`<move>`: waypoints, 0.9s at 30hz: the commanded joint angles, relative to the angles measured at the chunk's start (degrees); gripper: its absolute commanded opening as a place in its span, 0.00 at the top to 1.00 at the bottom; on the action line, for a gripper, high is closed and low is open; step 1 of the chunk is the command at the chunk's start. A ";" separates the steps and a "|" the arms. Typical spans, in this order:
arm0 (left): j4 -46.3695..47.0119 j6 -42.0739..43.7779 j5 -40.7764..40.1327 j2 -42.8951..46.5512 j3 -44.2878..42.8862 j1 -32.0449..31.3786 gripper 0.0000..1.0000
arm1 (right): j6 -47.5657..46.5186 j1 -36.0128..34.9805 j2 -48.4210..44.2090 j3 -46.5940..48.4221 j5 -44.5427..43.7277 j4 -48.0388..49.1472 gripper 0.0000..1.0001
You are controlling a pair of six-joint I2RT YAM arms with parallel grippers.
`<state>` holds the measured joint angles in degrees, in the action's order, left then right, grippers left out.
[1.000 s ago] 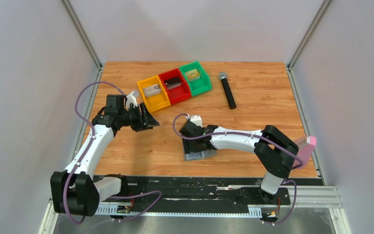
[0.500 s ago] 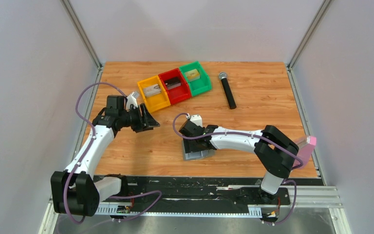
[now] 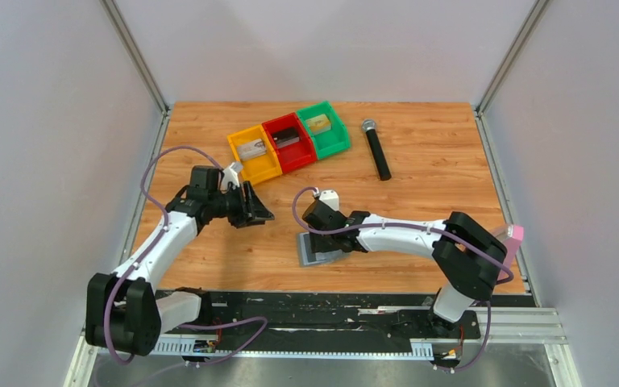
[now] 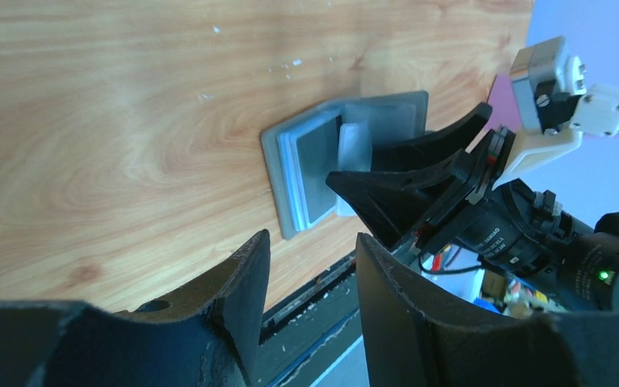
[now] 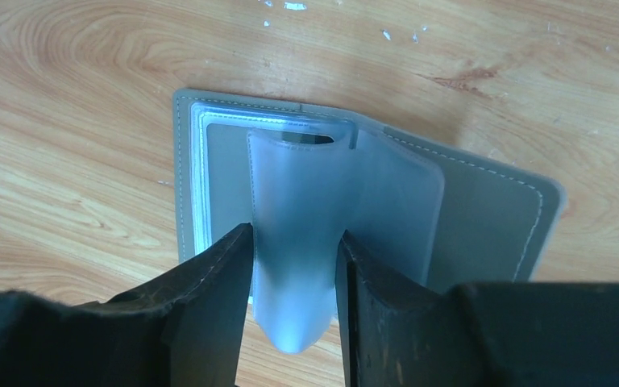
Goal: Take the credit cards out of the card holder
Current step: Remove the credit card from the card holder.
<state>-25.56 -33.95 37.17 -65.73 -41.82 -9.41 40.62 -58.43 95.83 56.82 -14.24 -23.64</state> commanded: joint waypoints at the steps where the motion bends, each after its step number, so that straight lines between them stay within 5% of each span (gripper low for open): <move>1: 8.30 -4.48 0.75 -3.38 1.75 -4.48 0.49 | 0.91 -0.02 -3.98 -2.77 0.92 7.18 0.59; 14: 21.54 -10.68 0.23 -20.61 -0.37 -14.21 0.67 | 2.80 2.53 -11.81 -13.41 4.07 18.81 0.62; 27: 27.99 -13.45 0.48 -32.34 -6.89 -22.30 0.71 | 2.95 3.83 -16.04 -17.74 5.30 22.13 0.63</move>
<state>-1.26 -46.33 37.08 -96.68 -45.30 -30.35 43.05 -55.02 82.28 39.46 -9.30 -5.19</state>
